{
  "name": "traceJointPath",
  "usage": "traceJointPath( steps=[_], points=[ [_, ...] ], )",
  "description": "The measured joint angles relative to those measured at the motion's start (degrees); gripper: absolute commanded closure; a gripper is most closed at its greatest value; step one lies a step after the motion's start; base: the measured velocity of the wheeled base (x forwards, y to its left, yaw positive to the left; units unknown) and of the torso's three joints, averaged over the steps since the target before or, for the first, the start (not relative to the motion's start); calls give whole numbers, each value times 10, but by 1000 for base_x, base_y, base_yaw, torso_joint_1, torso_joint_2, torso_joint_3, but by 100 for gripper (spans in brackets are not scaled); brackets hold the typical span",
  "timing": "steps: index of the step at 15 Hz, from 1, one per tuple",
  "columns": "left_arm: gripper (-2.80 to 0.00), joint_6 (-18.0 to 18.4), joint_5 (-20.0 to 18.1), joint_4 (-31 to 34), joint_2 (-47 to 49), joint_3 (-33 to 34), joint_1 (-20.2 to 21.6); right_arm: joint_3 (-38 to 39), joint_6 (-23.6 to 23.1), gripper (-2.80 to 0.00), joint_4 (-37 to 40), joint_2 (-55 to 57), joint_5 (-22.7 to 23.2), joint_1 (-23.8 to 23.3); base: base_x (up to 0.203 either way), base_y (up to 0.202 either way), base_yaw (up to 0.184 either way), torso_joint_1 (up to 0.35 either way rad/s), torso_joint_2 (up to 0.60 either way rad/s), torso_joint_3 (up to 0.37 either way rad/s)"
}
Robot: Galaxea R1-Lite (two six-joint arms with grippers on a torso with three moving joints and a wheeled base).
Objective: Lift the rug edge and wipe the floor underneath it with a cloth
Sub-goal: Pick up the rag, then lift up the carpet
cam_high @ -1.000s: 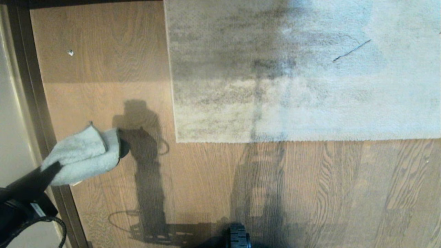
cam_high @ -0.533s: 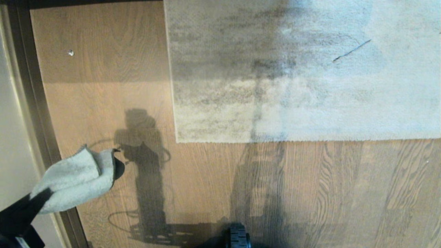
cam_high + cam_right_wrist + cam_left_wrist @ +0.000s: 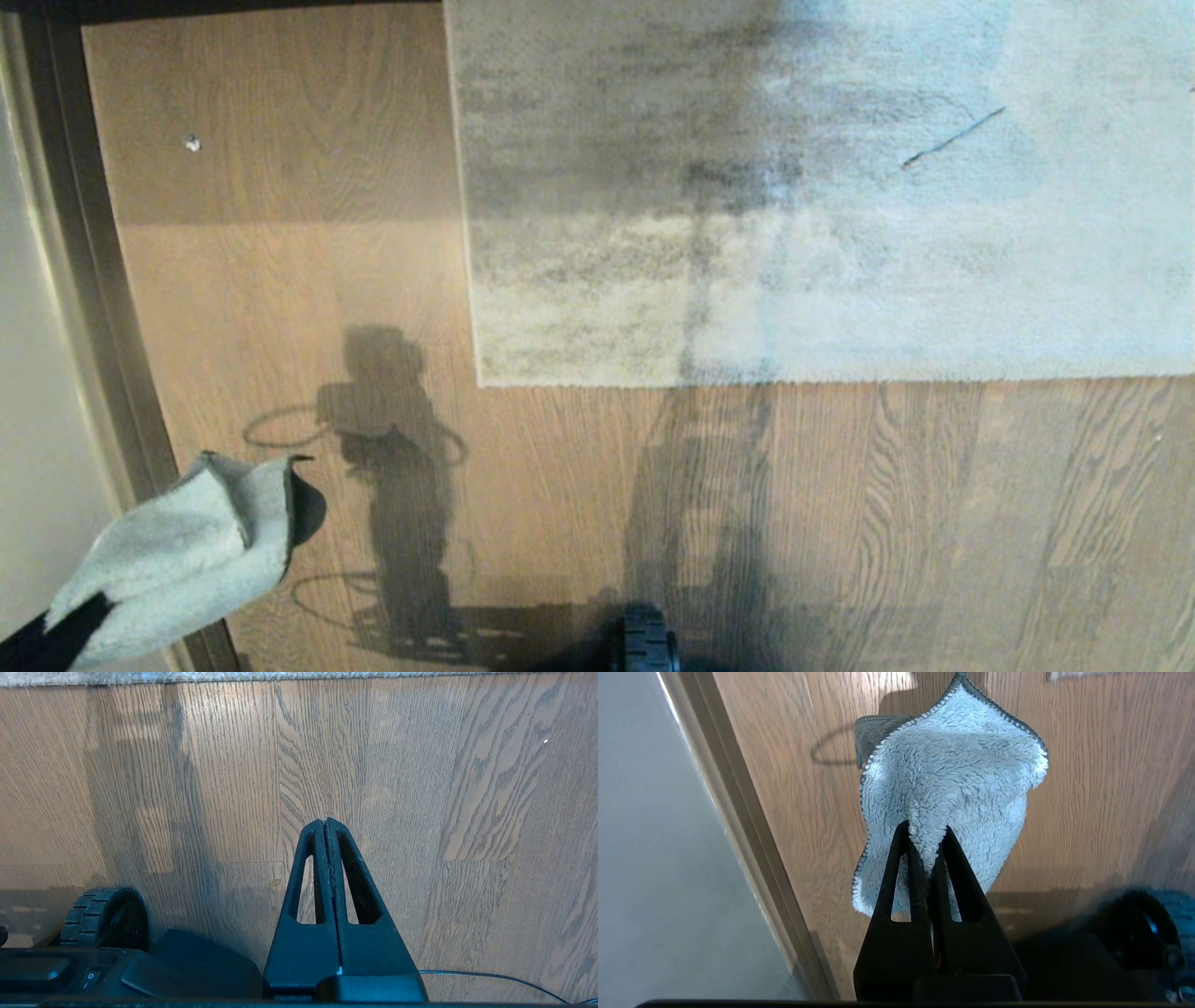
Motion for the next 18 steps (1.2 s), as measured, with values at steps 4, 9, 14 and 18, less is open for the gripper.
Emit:
traceJointPath(
  steps=[4,9,14,18],
  points=[
    [0,-1,1,82,-81,2,0,0,0,0,0,0,0,0,0,0,0,0,0,0],
    [0,-5,25,144,-185,10,9,0,1,0,0,0,0,0,0,0,0,0,0,0],
    [0,-9,4,192,-277,18,15,0,0,0,0,0,0,0,0,0,0,0,0,0],
    [0,-22,-42,190,-293,31,15,0,0,0,0,0,0,0,0,0,0,0,0,0]
  ],
)
